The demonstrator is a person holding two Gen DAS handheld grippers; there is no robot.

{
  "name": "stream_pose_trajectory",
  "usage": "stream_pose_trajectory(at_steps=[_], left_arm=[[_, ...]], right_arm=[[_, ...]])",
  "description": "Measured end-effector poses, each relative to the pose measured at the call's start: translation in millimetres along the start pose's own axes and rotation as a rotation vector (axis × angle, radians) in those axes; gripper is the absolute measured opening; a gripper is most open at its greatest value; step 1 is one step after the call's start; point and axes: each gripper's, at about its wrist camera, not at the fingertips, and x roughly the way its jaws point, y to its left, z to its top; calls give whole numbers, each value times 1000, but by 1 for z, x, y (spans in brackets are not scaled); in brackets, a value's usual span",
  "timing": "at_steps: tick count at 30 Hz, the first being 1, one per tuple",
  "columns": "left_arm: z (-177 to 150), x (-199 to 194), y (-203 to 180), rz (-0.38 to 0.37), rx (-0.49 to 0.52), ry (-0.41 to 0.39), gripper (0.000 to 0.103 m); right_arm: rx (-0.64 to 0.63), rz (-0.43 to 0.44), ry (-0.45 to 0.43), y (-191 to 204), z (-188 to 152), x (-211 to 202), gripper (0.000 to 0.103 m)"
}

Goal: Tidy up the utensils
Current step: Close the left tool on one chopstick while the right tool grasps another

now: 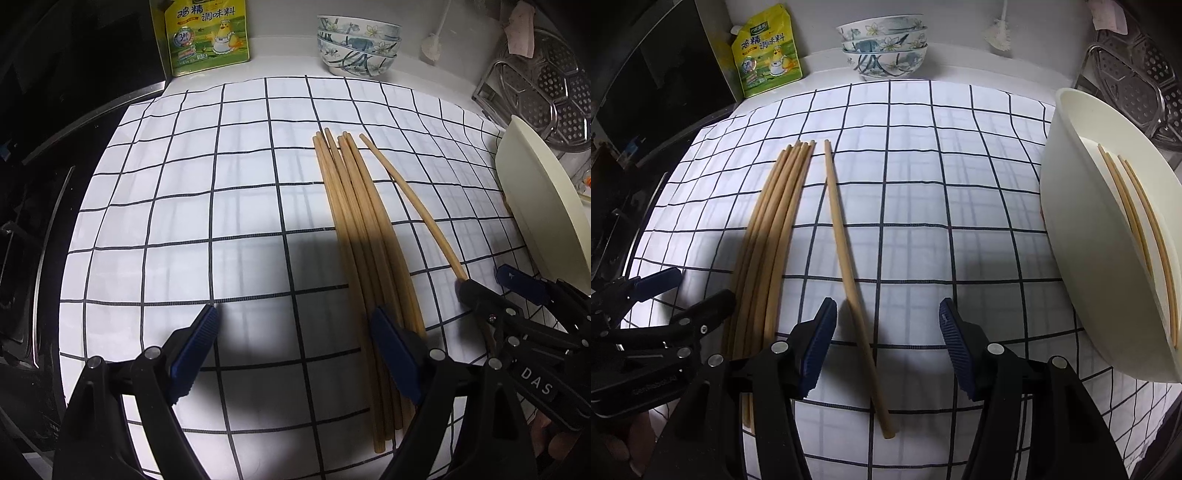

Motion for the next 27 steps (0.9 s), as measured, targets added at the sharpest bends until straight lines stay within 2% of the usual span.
stream_pose_trajectory(at_steps=[7, 12, 20, 22, 23, 24, 26, 27], left_arm=[[-3, -1, 6, 23, -1, 2, 85], [-2, 1, 12, 69, -7, 5, 83], [16, 10, 11, 80, -22, -17, 87], [20, 11, 10, 78, -28, -24, 83], [21, 10, 8, 85, -22, -29, 78], [21, 10, 6, 85, -15, -33, 74], [20, 7, 3, 76, 2, -41, 58], [19, 5, 1, 72, 10, -45, 53]], right_arm=[[-13, 7, 3, 1, 3, 2, 55], [-36, -6, 4, 3, 6, 4, 55], [-99, -26, -4, 11, 13, 13, 55], [-116, -24, -13, 13, 15, 15, 54], [-126, -22, -17, 14, 16, 15, 52], [-135, -16, -20, 16, 16, 15, 47], [-145, 2, -21, 18, 15, 14, 39], [-151, 3, -22, 19, 14, 14, 34]])
